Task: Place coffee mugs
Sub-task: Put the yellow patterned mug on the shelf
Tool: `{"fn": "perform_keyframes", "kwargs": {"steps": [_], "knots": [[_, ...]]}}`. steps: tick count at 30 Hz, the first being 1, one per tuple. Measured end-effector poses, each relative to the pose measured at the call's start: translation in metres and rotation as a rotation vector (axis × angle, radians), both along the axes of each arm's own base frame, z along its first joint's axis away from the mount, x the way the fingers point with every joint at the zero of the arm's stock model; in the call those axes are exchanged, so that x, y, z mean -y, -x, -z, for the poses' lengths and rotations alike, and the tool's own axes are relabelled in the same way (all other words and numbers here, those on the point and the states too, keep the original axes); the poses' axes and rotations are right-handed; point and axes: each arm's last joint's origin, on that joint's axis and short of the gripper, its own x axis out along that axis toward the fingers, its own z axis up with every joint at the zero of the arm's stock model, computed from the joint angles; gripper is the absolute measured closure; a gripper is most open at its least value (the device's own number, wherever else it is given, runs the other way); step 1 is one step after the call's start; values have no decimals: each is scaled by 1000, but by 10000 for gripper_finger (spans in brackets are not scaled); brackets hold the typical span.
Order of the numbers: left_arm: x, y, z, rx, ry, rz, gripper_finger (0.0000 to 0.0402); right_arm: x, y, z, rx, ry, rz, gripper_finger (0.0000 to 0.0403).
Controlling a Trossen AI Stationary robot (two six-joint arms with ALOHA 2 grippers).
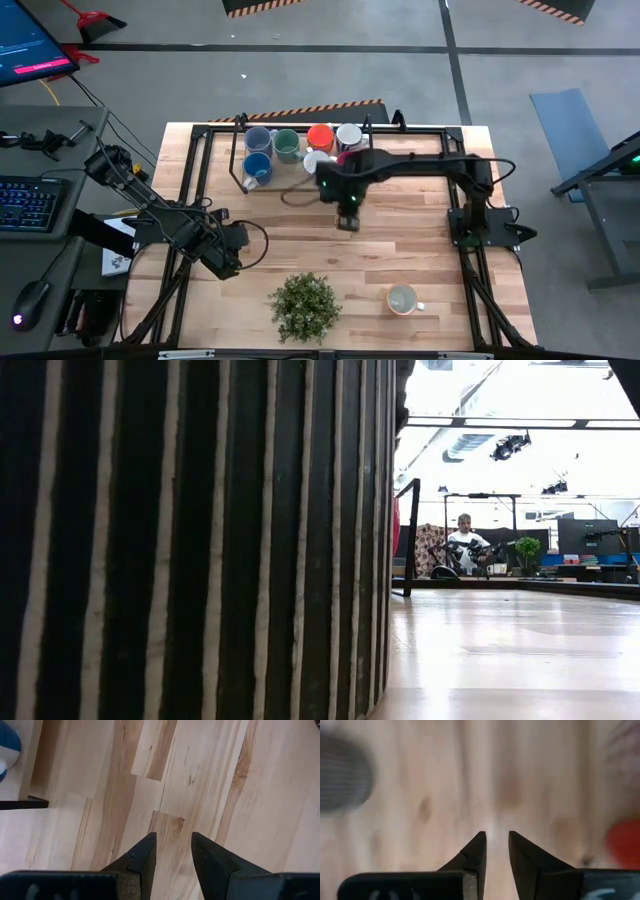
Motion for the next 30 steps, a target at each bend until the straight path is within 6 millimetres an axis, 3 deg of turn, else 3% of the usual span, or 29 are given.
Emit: {"fn": "perform_keyframes", "kwargs": {"steps": [5,12,23,30], "knots": [[0,0,0,0,0,0,289,-36,19,1,-200,14,-66,341],[0,0,0,0,0,-1,289,-86,34,0,-290,97,-156,341],[0,0,0,0,0,0,289,-160,65,-4,-387,115,-154,341],[0,0,0,0,0,0,289,-188,94,-27,-289,190,-7,341]]}}
